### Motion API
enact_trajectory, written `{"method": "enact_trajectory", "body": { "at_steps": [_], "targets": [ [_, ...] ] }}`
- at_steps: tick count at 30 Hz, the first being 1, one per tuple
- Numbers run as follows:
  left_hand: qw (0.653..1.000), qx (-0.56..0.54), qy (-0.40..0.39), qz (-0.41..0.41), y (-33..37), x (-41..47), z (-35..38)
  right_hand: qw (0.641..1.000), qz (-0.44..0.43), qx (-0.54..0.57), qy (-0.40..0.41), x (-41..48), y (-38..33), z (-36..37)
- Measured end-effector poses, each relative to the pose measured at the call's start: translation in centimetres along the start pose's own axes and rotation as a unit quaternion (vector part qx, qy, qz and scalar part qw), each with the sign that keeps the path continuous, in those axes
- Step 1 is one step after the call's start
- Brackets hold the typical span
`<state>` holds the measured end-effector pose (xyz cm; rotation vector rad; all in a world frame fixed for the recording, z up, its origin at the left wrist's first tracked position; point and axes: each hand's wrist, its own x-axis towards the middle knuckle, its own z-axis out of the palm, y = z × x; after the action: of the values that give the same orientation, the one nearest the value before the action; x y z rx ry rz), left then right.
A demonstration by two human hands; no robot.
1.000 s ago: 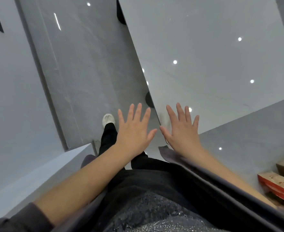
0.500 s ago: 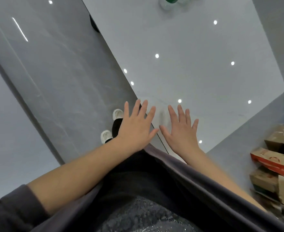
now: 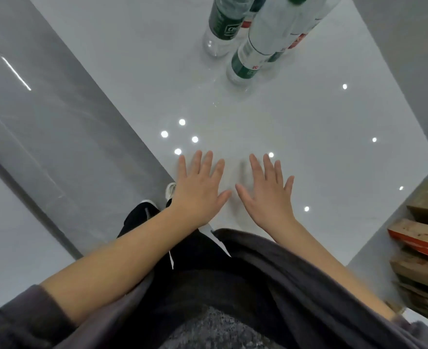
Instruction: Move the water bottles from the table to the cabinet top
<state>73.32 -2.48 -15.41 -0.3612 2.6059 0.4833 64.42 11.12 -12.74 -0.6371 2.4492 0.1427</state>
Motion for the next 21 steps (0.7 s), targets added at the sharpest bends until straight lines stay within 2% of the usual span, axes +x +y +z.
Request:
{"method": "enact_trajectory", "body": {
  "at_steps": [7, 12, 17, 21],
  "targets": [
    [0.999, 0.013, -0.011, 0.047, -5.2, 4.6, -3.8, 0.995, 0.072, 0.066, 0.019, 4.5, -3.2, -3.3],
    [0.993, 0.043, -0.023, 0.104, -9.9, 7.9, -7.0, 0.976, 0.154, 0.147, 0.037, 7.7, -6.6, -5.1],
    [0.983, 0.082, -0.031, 0.162, -13.2, 11.7, -10.3, 0.932, 0.216, 0.283, 0.072, 10.6, -9.8, -6.3],
    [0.986, -0.017, 0.007, 0.165, -14.3, 14.8, -11.4, 0.870, 0.231, 0.411, 0.146, 12.6, -10.9, -7.0]
  ]
}}
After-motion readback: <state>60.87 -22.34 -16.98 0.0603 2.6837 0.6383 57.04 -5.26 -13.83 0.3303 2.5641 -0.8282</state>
